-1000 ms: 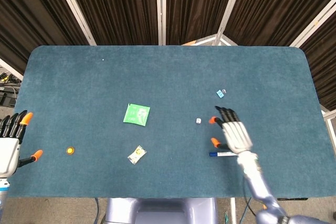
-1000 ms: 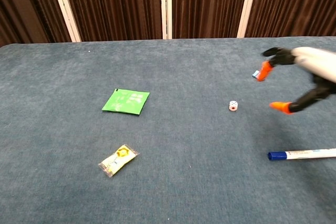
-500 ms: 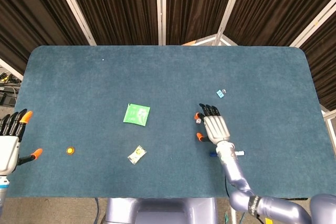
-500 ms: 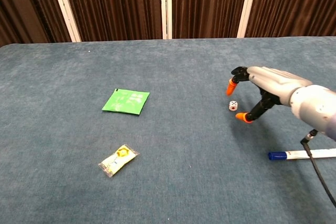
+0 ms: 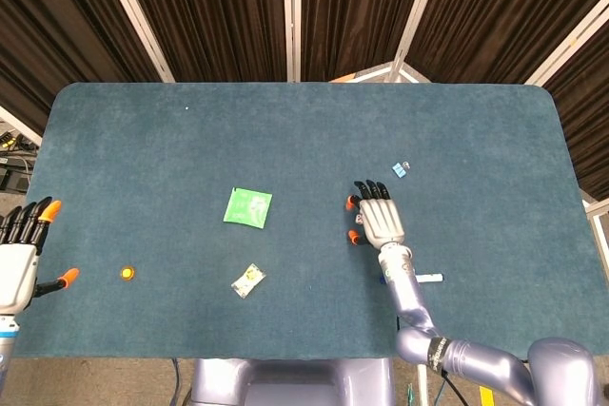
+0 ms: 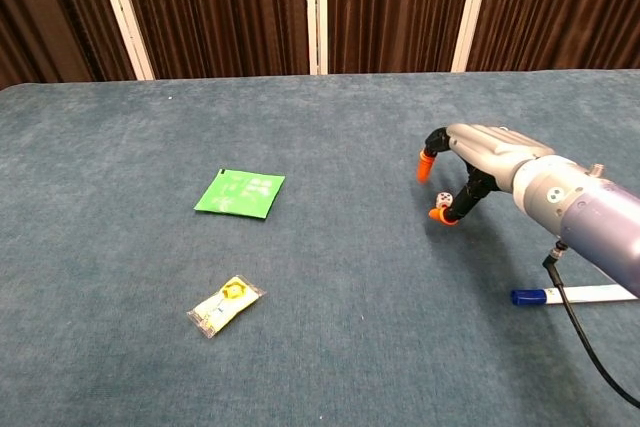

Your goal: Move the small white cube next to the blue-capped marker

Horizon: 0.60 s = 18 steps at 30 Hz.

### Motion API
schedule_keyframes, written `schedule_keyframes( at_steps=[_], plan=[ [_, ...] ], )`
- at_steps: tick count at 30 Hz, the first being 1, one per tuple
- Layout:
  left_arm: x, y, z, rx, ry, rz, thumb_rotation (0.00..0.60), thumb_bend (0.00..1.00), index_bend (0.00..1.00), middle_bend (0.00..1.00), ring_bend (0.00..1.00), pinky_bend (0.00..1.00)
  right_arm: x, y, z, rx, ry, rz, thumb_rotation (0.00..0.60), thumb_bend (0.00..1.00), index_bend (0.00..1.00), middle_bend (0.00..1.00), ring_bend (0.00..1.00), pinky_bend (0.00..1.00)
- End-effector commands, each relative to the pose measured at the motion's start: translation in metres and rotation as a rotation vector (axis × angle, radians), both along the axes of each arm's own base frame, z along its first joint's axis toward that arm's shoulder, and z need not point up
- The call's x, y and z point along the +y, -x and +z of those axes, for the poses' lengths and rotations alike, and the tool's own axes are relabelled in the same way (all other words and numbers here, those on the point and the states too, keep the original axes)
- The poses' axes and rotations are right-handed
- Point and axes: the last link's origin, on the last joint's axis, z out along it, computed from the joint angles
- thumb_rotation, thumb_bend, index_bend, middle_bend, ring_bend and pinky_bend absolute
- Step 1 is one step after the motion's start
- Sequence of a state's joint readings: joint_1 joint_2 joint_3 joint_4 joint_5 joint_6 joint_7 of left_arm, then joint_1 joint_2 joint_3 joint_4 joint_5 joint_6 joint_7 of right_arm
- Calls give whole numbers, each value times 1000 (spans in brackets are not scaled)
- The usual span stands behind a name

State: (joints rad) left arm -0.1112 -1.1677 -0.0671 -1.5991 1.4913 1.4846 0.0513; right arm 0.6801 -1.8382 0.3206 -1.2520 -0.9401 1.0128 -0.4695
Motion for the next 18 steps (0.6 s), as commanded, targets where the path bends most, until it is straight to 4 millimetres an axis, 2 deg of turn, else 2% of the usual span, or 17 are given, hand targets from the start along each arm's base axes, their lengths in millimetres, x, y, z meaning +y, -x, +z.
schedule_keyframes(
  at_steps=[1,18],
  plan=[
    [0,0,-1,0,4,1,600,0,0,0,0,0,-2,1,-1,4,3,-9,600,197,463,134,0,0],
    [1,-2,-3,1,8,-1,600,0,0,0,0,0,-8,11,-3,20,0,-46,600,235,495,159,0,0]
  ],
)
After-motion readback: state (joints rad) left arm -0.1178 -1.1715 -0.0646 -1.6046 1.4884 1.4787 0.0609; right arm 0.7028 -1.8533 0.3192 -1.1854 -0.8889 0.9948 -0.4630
